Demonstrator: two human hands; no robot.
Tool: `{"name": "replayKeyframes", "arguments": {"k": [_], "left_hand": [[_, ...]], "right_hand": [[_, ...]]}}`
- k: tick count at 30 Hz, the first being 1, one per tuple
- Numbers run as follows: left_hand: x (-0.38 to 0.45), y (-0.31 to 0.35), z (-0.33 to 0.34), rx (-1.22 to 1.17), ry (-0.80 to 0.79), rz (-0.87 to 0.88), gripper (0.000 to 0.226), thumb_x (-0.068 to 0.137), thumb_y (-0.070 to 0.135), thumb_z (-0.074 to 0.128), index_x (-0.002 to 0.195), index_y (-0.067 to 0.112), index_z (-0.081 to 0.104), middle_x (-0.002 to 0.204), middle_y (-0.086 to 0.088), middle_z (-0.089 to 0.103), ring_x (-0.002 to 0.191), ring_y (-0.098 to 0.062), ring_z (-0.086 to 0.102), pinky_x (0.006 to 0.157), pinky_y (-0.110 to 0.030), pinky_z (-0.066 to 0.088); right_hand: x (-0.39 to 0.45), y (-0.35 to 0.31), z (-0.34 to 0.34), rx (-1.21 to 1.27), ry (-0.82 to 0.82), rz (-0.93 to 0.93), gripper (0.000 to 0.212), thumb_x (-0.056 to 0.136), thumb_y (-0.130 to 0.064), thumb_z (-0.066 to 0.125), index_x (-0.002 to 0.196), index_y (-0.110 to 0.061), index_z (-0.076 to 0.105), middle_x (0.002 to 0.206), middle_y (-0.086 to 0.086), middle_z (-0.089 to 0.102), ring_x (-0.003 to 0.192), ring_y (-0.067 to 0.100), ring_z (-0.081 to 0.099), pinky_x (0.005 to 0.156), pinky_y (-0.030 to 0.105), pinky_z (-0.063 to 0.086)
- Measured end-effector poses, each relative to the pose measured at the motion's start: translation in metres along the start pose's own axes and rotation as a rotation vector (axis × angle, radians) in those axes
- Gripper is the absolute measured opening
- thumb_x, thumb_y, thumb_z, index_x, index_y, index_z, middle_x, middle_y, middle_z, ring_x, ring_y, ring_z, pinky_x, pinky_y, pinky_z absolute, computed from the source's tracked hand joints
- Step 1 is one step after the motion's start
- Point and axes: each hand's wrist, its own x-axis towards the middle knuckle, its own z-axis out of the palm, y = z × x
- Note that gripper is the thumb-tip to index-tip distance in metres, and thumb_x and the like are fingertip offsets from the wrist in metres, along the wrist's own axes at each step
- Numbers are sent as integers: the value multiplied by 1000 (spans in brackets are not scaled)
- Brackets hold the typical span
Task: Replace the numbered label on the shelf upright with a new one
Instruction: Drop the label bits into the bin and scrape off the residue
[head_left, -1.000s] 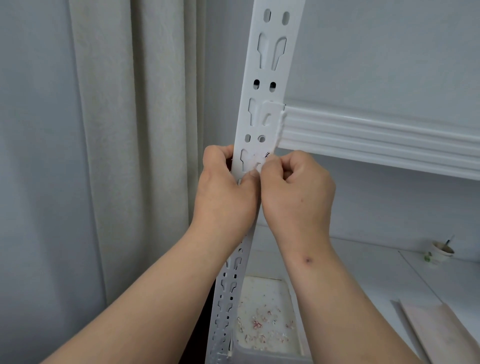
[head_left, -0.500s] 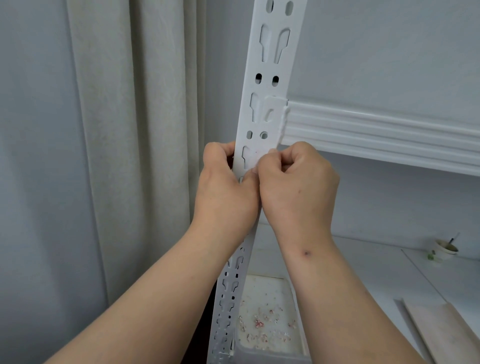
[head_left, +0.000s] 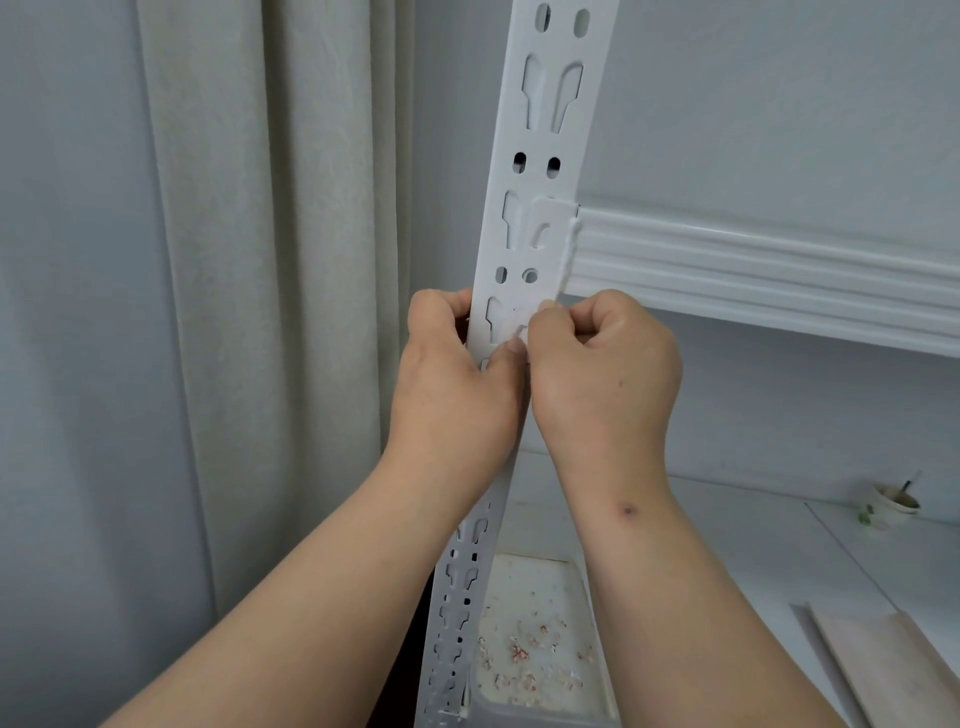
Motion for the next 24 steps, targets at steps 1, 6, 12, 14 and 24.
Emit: {"name": "replayKeyframes", "arguments": {"k": [1, 6, 12, 14, 24], "left_hand": [[0, 0, 0, 0, 0, -1, 29, 88, 21, 67, 109, 28, 48, 94, 19, 65, 79, 11, 62, 62, -10, 50], [-1, 1, 0, 5, -2, -6, 29, 88, 21, 67, 109, 28, 48, 97, 19, 64, 81, 10, 61, 63, -11, 51], [-1, 2, 0, -3, -7, -13, 28, 89, 21, 68, 109, 26, 48, 93, 18, 64, 79, 11, 61, 59, -7, 47], [0, 2, 0, -8, -7, -12, 28, 90, 20, 67, 110, 25, 48, 94, 17, 65, 79, 11, 62, 59, -6, 46], [-1, 1, 0, 1, -3, 3, 28, 89, 20, 66, 109, 27, 48, 92, 21, 63, 78, 15, 59, 60, -7, 47]], "right_hand": [[0, 0, 1, 3, 3, 2, 23, 82, -23, 59, 62, -12, 54, 57, -4, 57, 60, 15, 54, 56, 26, 40], [0, 1, 1, 45, 7, 35, 24, 82, -19, 59, 61, -11, 54, 56, -4, 56, 55, 12, 50, 50, 16, 36], [-8, 4, -2, 102, -17, 53, 26, 86, -29, 62, 62, -21, 57, 58, -10, 60, 59, 5, 56, 52, 11, 38], [-7, 3, -1, 103, -18, 62, 28, 86, -31, 62, 60, -22, 55, 57, -10, 59, 58, 4, 56, 52, 11, 38], [-2, 0, 0, 77, -5, 61, 27, 84, -21, 60, 58, -19, 52, 54, -8, 55, 54, 7, 51, 51, 11, 37]]}}
